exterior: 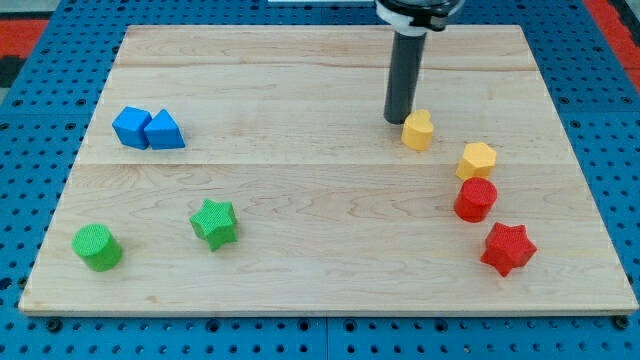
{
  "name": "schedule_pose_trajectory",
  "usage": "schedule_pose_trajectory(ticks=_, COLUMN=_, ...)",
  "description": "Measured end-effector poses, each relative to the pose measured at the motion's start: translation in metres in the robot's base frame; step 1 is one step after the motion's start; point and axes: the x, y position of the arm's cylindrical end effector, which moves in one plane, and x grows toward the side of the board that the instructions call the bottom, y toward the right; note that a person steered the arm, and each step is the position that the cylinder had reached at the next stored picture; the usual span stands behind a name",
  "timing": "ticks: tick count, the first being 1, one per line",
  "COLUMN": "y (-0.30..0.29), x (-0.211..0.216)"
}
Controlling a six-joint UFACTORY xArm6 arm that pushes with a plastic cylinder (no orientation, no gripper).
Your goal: Move the heart on top of the hexagon
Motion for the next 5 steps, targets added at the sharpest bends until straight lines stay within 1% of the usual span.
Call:
schedule_pose_trajectory(ticks=1, y=-0.039, x=0.009)
schedule_pose_trajectory(ticks=2, y=-0.023, x=0.026)
schedule_pose_trajectory(ticks=3, y=0.024, x=0.024)
schedule_pose_trajectory(ticks=4, y=0.044, x=0.022)
schedule_pose_trajectory(ticks=5, y=0.043, x=0.022)
